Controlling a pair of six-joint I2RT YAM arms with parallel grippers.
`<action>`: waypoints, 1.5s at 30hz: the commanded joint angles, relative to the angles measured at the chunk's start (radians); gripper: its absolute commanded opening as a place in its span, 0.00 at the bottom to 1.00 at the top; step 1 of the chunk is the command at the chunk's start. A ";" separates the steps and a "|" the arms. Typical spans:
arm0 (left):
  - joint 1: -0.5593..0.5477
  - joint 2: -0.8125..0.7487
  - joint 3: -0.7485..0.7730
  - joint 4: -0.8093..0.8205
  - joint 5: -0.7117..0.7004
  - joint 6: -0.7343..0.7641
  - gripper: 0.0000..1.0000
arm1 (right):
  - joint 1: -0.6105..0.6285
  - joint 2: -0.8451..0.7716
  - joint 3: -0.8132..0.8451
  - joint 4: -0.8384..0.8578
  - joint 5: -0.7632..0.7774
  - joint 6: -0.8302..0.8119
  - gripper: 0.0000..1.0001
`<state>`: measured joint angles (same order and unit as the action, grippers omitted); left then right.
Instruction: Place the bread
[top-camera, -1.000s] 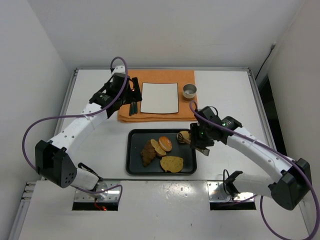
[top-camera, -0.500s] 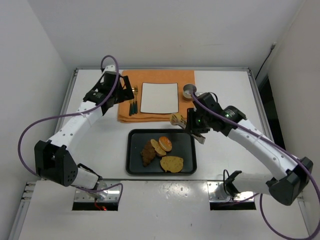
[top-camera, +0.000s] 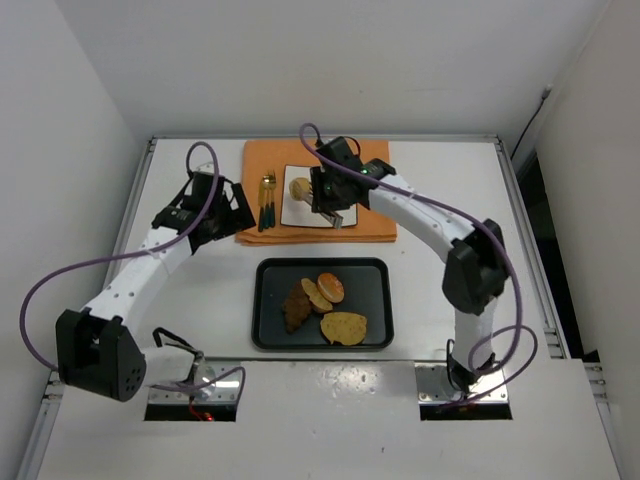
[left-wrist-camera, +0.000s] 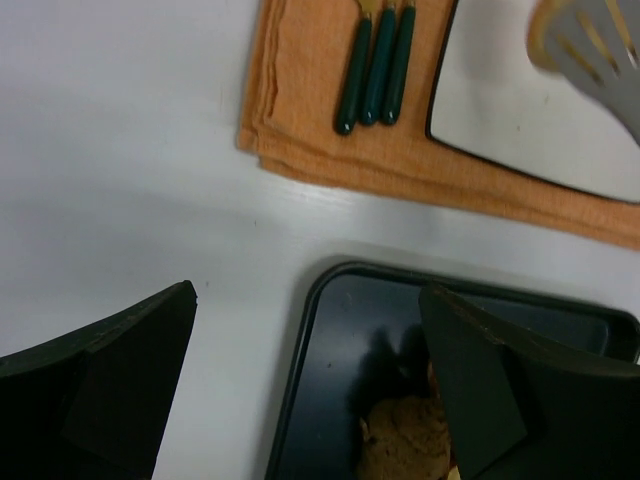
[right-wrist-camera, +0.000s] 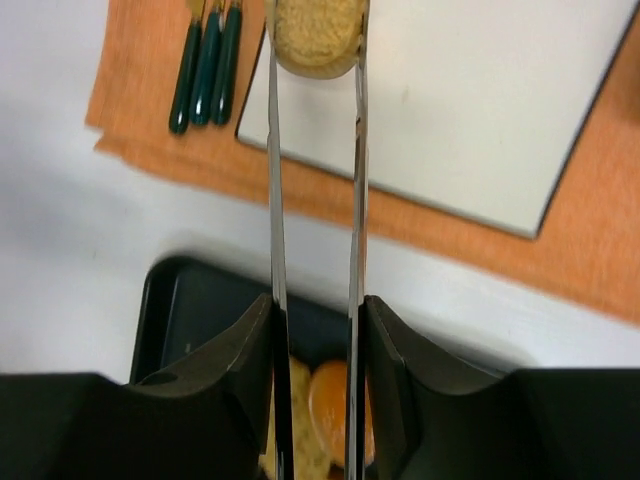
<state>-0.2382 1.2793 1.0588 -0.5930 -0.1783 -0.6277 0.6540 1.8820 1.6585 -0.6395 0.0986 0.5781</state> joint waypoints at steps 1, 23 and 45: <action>-0.036 -0.099 -0.051 -0.031 0.057 -0.035 1.00 | -0.007 0.113 0.135 0.043 0.036 -0.027 0.37; -0.067 -0.265 -0.131 -0.119 0.100 -0.038 1.00 | -0.016 0.100 0.159 0.046 0.101 -0.027 0.58; -0.110 -0.215 -0.148 -0.119 0.027 -0.015 1.00 | 0.045 -0.636 -0.528 -0.120 -0.048 -0.024 0.50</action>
<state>-0.3401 1.0531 0.8925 -0.7193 -0.1177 -0.6518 0.6762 1.2915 1.1843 -0.7048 0.1352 0.5461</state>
